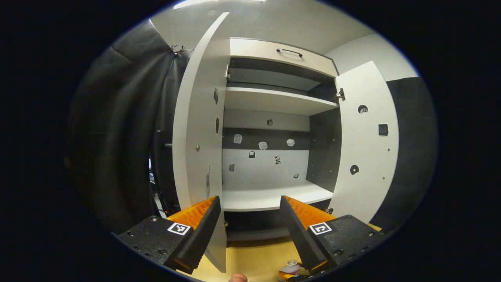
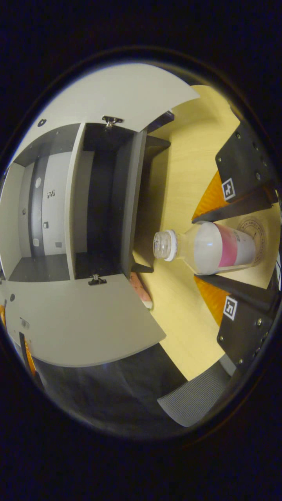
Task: Grasp the bottle in the cabinet with the left hand and place it on the coaster, then close the right door with the right hand and the left door with the left hand.
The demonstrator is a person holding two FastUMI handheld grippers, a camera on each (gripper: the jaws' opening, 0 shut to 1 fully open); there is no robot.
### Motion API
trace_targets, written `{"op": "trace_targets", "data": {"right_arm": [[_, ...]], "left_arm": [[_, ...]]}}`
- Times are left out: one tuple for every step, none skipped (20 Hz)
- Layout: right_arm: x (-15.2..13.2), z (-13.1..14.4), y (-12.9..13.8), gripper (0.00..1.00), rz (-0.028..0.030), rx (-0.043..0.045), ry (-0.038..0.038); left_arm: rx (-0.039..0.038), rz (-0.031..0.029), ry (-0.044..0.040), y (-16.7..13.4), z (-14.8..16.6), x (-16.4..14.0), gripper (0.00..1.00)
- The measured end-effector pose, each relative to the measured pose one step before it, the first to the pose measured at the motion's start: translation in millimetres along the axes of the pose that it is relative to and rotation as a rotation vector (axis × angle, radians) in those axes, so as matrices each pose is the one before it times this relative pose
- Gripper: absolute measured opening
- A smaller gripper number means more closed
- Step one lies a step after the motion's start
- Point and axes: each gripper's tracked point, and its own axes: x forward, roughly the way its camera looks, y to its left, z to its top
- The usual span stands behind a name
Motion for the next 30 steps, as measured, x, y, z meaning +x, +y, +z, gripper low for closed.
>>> {"op": "trace_targets", "data": {"right_arm": [[1.18,-2.24,0.48,0.74,0.00234,-0.00873,-0.00484],[1.13,-2.65,-0.67,0.74,-0.00281,-0.00866,0.00291],[-3.15,0.61,0.78,0.74,0.00358,-0.0015,-0.014],[1.04,-0.48,-0.68,0.74,0.0017,0.00118,-0.00058],[-2.25,-0.07,-0.23,0.74,0.0016,0.00223,-0.00472],[-0.71,-1.13,-1.16,0.71,0.00271,0.00208,0.00373],[-1.61,-0.86,-0.2,0.71,0.00197,0.00283,-0.00015],[-1.62,-0.44,-0.39,0.74,0.00324,0.00077,0.00399],[-3.64,-0.8,0.24,0.74,0.00386,-0.0015,0.00064],[-2.37,-0.81,0.3,0.74,0.00586,-0.00563,0.00308],[-3.33,-2.17,0.78,0.74,0.00462,-0.00807,0.00448],[-3.07,-1.02,0.86,0.74,0.00528,-0.00661,0.00531],[-3.69,-2.28,0.17,0.74,0.00337,-0.00631,0.00585],[-2.32,-1.07,-0.26,0.71,0.00261,-0.00476,0.00582],[-3.0,-2.36,-0.34,0.74,0.00117,-0.00076,0.00465],[-2.5,-0.92,-0.82,0.71,-0.00172,-0.00258,0.00833],[-1.63,-2.27,0.37,0.72,0.00231,-0.0022,0.00595],[-1.18,-1.01,-0.04,0.75,0.00096,-0.0014,0.00579],[-1.62,-4.14,-1.37,0.75,-0.00349,-0.0082,0.01598],[0.59,-3.1,0.0,0.76,0.00016,-0.00673,0.01282],[-2.68,-4.25,-0.01,0.76,0.00361,-0.00595,0.01226],[-1.74,-2.26,0.41,0.76,0.00686,-0.00621,0.0108],[-1.46,-1.29,1.19,0.77,0.00493,-0.0047,0.00572],[-0.21,-0.74,-0.13,0.77,0.00187,-0.00723,0.00641],[-1.26,-1.65,0.92,0.77,0.00121,-0.00722,0.00585],[0.24,-0.25,-0.05,0.77,0.00207,-0.00712,0.00834],[-0.17,-0.69,1.2,0.78,0.00466,-0.00468,0.00476],[-0.61,-0.25,0.64,0.78,0.00449,-0.00413,0.00636],[-0.3,-1.15,1.6,0.78,0.00471,-0.00282,0.00733],[-0.45,0.05,0.98,0.78,0.00668,-0.00277,0.00518]], "left_arm": [[-0.00426,0.00114,0.00491,0.41,-1.57,0.15,0.94],[-0.00224,0.00117,0.00438,0.08,-1.26,0.06,0.95],[-0.0004,0.0015,0.00294,0.0,-1.67,0.38,0.95],[0.00243,0.00076,0.0025,-0.17,-0.71,0.58,0.93],[0.00275,0.00118,0.00212,-0.21,-1.22,0.48,0.93],[0.00339,0.00073,-0.00214,-0.44,0.73,0.62,0.95],[0.00171,-0.00143,-0.00073,-0.39,-0.42,0.88,0.94],[-0.00044,-0.0004,0.00359,-0.31,-1.26,0.53,0.95],[-0.00243,0.00247,0.00318,0.12,-1.16,0.7,0.95],[-0.00047,-0.00379,-0.00355,-0.91,0.68,0.96,0.95],[-0.00089,-0.00172,0.00417,-1.17,-2.15,0.32,0.95],[0.00009,0.00156,0.00329,0.5,-1.23,1.07,0.95],[-0.00227,-0.00091,0.00313,-0.41,-1.6,1.01,0.95],[-0.00383,0.00092,0.0031,0.11,-0.66,0.24,0.95],[-0.0053,-0.00061,0.0019,-0.51,-1.21,0.45,0.95],[-0.00575,-0.0011,0.00138,-0.58,-0.35,0.68,0.95],[-0.00479,-0.0015,0.00134,-0.44,-0.66,0.19,0.95],[-0.0025,-0.00142,0.00231,-0.9,-1.21,0.67,0.96],[-0.00035,-0.00023,0.00129,-0.02,-1.31,0.25,0.96],[0.00117,-0.00104,0.00226,-0.82,-0.83,0.91,0.96],[0.00076,-0.00058,0.00171,-0.37,-0.44,0.43,0.96],[-0.00074,-0.0017,-0.00177,-0.34,0.46,0.42,0.96],[-0.00106,-0.00087,-0.00107,-0.57,0.23,0.51,0.96],[-0.00126,-0.00003,0.00047,-0.11,0.06,0.52,0.96],[-0.00197,-0.00175,0.00091,-1.31,-1.04,0.93,0.96],[-0.00254,-0.0018,0.00134,-0.98,-0.03,0.58,0.96],[-0.00206,-0.00223,0.00087,-0.55,-0.13,-0.12,0.96],[-0.00046,-0.00133,0.00154,-0.48,-0.35,0.19,0.97],[0.00062,0.00035,0.00071,-0.36,-0.48,0.17,0.96],[0.00005,0.00022,-0.00007,0.23,0.3,-0.36,0.96]]}}
